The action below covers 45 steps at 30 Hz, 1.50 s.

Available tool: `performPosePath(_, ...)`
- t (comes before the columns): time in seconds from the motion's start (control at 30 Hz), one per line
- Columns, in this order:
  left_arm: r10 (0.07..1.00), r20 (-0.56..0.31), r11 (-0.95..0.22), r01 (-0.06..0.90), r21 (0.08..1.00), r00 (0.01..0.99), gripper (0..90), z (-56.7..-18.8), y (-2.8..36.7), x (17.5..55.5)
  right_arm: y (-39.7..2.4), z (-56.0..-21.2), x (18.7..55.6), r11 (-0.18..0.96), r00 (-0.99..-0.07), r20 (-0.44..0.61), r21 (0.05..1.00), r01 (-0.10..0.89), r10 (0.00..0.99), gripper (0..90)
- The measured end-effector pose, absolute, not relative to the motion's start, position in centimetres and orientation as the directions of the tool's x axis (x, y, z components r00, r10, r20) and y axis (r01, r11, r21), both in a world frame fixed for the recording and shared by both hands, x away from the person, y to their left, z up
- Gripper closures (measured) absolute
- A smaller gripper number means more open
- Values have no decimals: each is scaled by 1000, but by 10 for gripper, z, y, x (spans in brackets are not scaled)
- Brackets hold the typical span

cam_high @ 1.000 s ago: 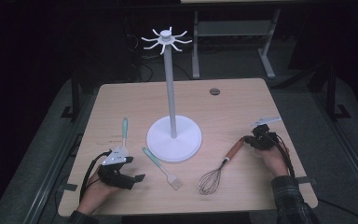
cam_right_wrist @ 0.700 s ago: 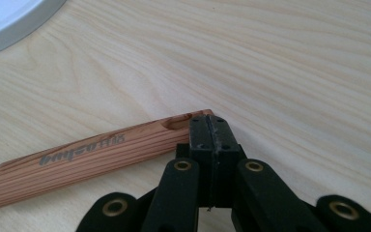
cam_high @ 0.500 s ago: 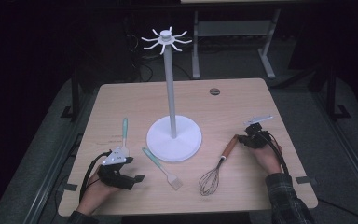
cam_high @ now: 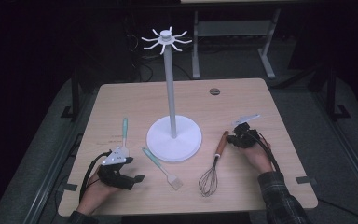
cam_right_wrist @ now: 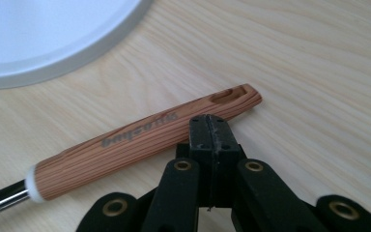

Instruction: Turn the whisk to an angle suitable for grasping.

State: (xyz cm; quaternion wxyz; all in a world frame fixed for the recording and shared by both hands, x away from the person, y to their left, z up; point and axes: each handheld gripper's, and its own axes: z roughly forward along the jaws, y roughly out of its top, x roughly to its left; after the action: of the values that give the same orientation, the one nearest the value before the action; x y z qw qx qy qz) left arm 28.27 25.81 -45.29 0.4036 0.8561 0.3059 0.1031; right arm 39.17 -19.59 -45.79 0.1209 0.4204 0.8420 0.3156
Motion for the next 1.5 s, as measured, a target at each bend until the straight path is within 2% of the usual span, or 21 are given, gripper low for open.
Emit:
performPosePath(1.13, 610, -84, -480, 451, 752, 788, 144, -453, 258, 282, -143, -455, 393, 512, -718, 73, 652, 560, 693, 900)
performPosePath(1.33, 608, -92, -481, 457, 748, 789, 146, -454, 258, 283, -144, -442, 380, 498, -726, 120, 652, 572, 677, 900)
performPosePath(1.5, 606, -92, -481, 457, 748, 790, 146, -454, 258, 282, -134, -435, 362, 527, -766, 151, 642, 557, 625, 900)
